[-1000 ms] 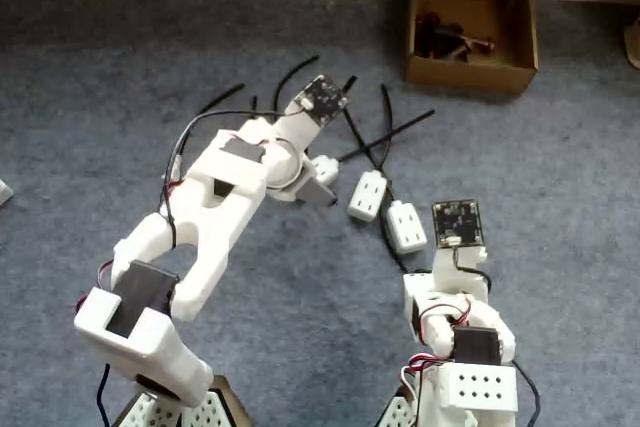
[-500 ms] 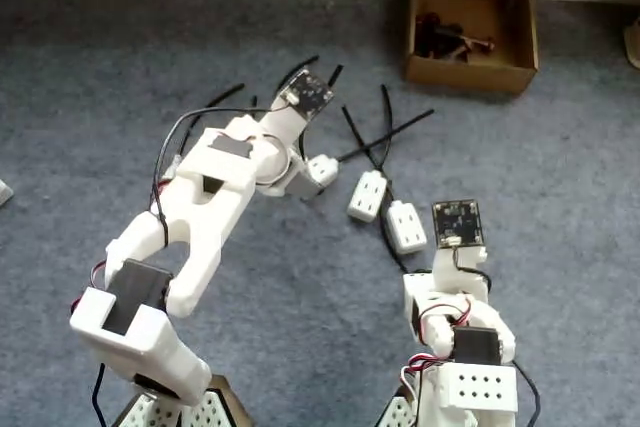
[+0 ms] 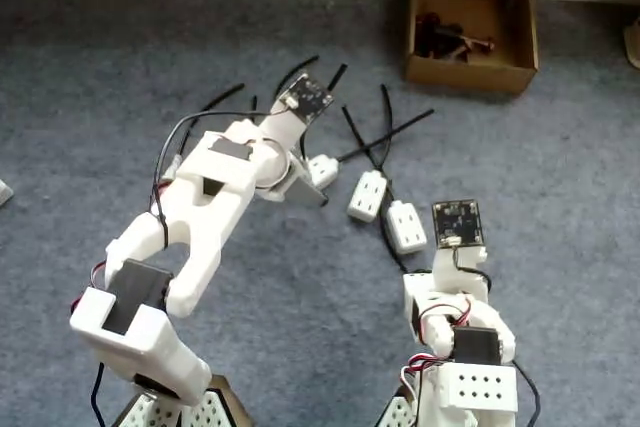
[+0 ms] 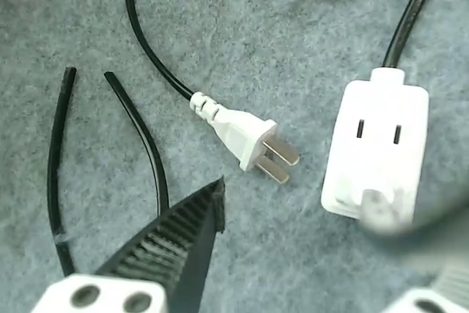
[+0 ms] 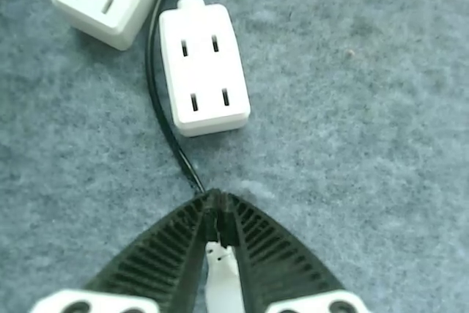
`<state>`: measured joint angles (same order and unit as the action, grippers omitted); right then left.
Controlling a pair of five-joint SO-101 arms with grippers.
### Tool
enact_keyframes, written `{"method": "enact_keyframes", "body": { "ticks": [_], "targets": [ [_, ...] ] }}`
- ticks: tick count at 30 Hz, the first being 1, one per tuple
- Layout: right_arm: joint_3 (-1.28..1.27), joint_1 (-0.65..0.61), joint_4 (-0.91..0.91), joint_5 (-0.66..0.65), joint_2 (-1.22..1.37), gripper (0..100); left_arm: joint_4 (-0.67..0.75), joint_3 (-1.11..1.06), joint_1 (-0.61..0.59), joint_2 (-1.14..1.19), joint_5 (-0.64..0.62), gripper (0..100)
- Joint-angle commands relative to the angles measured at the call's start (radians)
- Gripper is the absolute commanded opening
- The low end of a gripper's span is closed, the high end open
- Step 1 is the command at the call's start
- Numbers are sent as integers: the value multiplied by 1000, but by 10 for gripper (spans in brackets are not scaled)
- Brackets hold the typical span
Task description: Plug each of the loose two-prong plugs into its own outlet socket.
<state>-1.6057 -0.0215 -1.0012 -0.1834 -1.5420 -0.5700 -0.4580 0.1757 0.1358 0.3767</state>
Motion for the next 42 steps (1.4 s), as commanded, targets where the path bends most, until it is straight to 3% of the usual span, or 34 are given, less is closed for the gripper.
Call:
{"method": "enact_keyframes", "body": {
  "ticks": [1,7,12,32,42],
  "targets": [
    [13,-8,28,-14,-8,9,6,13,-5,15,-8,453],
    [13,-8,28,-14,-8,9,6,79,-15,130,43,447],
    [13,-8,28,-14,-8,9,8,96,-15,139,48,376],
    [13,-8,28,-14,-8,9,14,96,-15,87,44,374],
    [13,-8,28,-14,-8,9,44,96,-15,81,44,232]
  ]
}}
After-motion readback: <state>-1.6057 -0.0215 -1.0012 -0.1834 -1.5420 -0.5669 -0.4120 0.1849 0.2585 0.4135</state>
